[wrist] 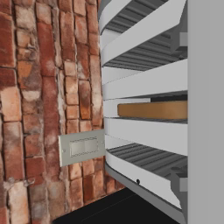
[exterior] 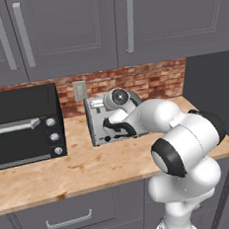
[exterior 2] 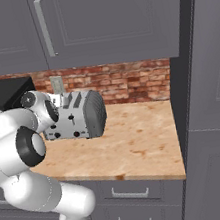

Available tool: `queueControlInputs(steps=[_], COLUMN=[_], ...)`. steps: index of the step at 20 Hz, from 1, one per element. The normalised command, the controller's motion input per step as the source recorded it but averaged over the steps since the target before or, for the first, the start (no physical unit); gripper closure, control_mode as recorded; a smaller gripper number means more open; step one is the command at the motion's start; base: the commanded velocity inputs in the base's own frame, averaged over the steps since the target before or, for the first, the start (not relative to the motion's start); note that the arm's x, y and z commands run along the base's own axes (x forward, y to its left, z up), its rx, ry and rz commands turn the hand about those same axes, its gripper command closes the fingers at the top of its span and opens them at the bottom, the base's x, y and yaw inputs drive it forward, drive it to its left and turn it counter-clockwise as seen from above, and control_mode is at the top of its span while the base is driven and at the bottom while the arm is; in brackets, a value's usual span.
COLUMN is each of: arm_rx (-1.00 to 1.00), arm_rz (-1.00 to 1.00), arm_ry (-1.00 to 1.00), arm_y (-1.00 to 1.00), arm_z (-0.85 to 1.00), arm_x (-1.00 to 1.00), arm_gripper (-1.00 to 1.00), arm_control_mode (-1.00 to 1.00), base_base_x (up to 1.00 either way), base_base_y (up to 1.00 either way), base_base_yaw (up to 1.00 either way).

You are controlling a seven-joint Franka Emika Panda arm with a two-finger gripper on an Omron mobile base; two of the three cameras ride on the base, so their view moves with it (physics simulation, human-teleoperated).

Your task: Start the toaster. Once the lever pops up, take the bread to the plate on the dining counter.

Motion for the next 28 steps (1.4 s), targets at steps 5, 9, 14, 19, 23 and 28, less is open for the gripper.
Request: queueControlInputs(steps=[5, 9, 14, 19, 23, 28], arm_rx=[0.0, 0.0, 0.0, 0.0, 0.0, 0.0], arm_rz=[0.0, 0.0, 0.0, 0.0, 0.0, 0.0], arm_ry=[0.0, 0.0, 0.0, 0.0, 0.0, 0.0], arm_y=[0.0, 0.0, 0.0, 0.0, 0.0, 0.0], arm_z=[0.0, 0.0, 0.0, 0.0, 0.0, 0.0], arm_x=[0.0, 0.0, 0.0, 0.0, 0.0, 0.0], arm_gripper=[-1.0, -1.0, -1.0, -1.0, -1.0, -1.0], arm_control_mode=[-1.0, -1.0, -1.0, -1.0, -1.0, -1.0], base_base_x=[0.0, 0.0, 0.0, 0.0, 0.0, 0.0], base_base_y=[0.0, 0.0, 0.0, 0.0, 0.0, 0.0], base_base_yaw=[0.0, 0.0, 0.0, 0.0, 0.0, 0.0])
